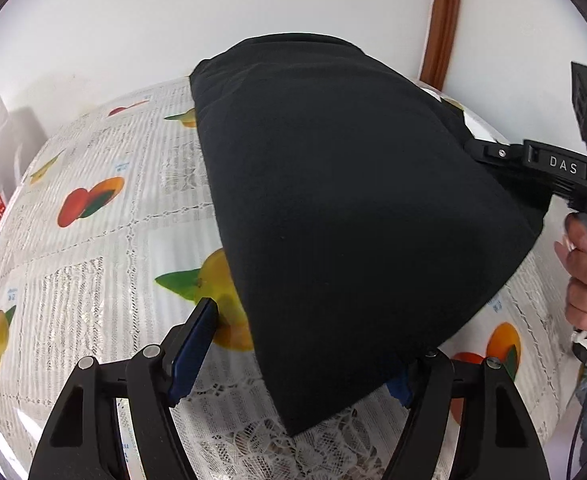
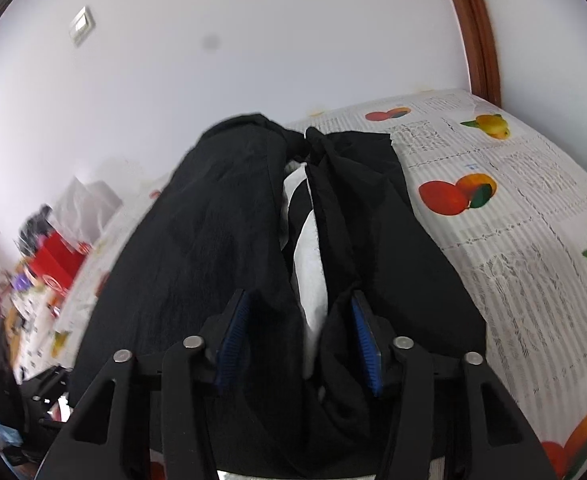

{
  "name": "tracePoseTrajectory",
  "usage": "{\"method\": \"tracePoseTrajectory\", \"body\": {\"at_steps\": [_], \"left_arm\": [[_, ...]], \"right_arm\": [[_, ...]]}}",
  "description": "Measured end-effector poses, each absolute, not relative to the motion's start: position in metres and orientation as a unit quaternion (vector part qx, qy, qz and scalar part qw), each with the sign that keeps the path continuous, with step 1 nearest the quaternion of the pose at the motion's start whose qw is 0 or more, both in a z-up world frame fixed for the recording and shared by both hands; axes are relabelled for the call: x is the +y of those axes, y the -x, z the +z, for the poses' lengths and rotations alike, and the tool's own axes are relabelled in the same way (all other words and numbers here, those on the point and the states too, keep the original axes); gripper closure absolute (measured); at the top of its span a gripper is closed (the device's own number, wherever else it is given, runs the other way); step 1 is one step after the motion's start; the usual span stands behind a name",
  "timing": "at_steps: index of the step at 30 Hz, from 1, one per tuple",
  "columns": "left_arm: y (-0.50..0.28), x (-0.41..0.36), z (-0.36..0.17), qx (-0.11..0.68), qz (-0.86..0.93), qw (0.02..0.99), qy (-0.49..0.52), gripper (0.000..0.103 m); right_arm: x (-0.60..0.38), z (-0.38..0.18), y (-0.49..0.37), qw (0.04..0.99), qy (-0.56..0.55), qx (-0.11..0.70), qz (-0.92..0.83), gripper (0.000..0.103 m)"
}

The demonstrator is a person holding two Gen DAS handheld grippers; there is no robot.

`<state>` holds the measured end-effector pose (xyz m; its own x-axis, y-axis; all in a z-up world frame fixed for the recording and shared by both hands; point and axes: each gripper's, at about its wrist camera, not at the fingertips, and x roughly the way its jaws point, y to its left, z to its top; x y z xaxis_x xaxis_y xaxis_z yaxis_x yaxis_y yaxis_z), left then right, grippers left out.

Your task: Fold large clothes

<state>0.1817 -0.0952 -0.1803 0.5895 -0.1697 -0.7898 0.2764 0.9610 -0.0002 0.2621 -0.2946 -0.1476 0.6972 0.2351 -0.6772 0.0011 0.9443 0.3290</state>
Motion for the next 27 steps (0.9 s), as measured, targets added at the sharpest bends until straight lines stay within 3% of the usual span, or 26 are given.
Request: {"method": "tracePoseTrajectory", "body": {"at_steps": [1,2,5,9,15,23,25,27], "left_arm": [[-0.183,-0.096,-0.181,0.436,-0.119,0.890,-0.060,0.030],[-0.183,-0.096,-0.181,0.437,-0.116,0.890,-0.059,0.030],[-0.184,-0.097,-0.182,0.435,-0.103,0.893,-0.060,0.030],[-0.184,-0.094,-0.182,0.433,-0.101,0.893,-0.061,0.030],[-0.185,-0.097,-0.183,0.433,-0.100,0.894,-0.061,0.030],[-0.187,-0.093,-0.184,0.437,-0.100,0.892,-0.057,0.031],[-0.187,-0.091,-0.183,0.440,-0.102,0.891,-0.055,0.034],[-0.184,-0.090,-0.181,0.441,-0.110,0.890,-0.049,0.037]], "right_arm": [[-0.293,-0.148,-0.263,0.908,-0.148,0.385,0.069,0.086],[-0.290,-0.146,-0.264,0.909,-0.139,0.384,0.076,0.090],[-0.292,-0.128,-0.256,0.926,-0.119,0.346,0.090,0.095],[-0.328,-0.103,-0.220,0.946,-0.177,0.256,0.093,0.096],[-0.342,-0.143,-0.222,0.927,-0.181,0.327,0.030,0.094],[-0.340,-0.130,-0.196,0.933,-0.110,0.342,-0.019,0.078],[-0.342,-0.128,-0.186,0.933,-0.085,0.350,-0.029,0.070],[-0.346,-0.126,-0.174,0.930,-0.077,0.356,-0.037,0.068]]}}
